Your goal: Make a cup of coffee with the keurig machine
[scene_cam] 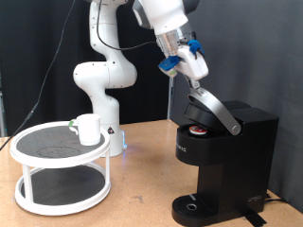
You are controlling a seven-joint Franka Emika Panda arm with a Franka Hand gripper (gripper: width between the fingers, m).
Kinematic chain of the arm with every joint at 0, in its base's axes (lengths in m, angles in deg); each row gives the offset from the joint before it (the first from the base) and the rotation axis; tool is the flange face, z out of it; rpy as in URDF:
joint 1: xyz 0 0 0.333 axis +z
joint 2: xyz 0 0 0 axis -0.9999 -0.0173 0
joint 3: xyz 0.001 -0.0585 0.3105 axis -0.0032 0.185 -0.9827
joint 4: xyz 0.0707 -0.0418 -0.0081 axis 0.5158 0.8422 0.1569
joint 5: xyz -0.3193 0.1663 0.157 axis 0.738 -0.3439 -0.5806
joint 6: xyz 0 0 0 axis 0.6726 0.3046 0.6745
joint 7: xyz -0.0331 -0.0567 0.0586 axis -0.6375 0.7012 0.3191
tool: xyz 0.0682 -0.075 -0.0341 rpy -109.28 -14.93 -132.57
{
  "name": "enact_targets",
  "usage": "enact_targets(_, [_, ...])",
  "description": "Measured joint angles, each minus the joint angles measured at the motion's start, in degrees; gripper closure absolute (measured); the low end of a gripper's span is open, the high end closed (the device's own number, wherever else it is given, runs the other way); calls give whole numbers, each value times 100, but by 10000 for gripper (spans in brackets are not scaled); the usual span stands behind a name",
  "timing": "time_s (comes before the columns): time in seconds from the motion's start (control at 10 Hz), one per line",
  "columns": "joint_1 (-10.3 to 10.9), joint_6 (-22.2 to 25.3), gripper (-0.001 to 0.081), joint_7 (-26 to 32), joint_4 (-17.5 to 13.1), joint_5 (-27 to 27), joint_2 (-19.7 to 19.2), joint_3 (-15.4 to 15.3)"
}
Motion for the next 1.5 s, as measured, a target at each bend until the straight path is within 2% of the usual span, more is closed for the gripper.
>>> enact_targets(0.5, [-159, -345, 806, -293, 339, 669, -292, 2])
enact_targets(0.9, [-186, -864, 806, -308, 567, 725, -645, 7])
enact_targets(1.2, [-186, -878, 806, -229, 571, 725, -644, 7])
enact_targets(1.5, [-186, -1002, 806, 93, 645, 716, -598, 10])
